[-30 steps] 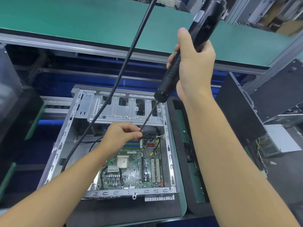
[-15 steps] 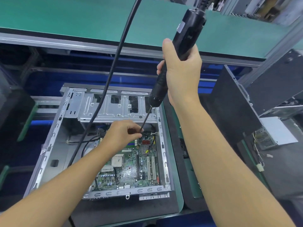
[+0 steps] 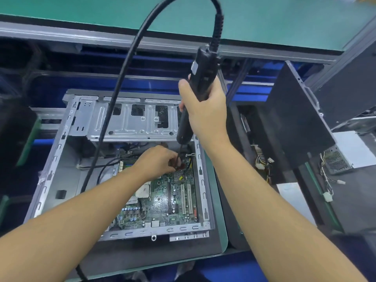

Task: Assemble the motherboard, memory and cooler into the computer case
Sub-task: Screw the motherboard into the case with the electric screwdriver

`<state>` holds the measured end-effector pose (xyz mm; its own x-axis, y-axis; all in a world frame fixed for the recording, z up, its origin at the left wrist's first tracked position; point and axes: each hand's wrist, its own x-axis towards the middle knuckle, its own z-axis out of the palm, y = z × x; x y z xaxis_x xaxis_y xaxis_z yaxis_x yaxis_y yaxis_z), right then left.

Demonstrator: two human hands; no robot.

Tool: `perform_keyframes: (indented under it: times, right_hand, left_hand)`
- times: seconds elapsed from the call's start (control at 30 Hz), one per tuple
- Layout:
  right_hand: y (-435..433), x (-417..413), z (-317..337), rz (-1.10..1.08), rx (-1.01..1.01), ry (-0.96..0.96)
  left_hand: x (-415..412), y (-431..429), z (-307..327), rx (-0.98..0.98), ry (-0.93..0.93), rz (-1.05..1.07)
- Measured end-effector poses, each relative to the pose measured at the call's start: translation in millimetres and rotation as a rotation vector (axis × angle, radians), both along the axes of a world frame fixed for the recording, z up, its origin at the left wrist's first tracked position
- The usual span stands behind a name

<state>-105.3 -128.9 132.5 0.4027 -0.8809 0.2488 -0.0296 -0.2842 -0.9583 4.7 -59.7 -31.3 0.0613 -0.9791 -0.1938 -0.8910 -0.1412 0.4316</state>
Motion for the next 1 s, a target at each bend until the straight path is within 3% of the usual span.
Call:
perform_keyframes:
  times: [0.57, 0.8, 0.9, 1.0]
  right_hand:
    - [8, -5, -45, 0.156, 0.054, -0.008]
    - [9, -7, -49, 0.17, 0.057, -0.032]
    - [10, -5, -50, 0.18, 0.055, -0.029]
    - [11, -2, -49, 0.218, 0.05, -0.011]
  left_hand:
    - [-5, 3, -31, 0.049, -0.443, -0.119]
    - [-4, 8, -45, -0.022, -0.375, -0.085]
    - [-3, 8, -43, -0.055, -0.293, 0.035]
    - [-4, 7, -44, -0.025, -0.35, 0.021]
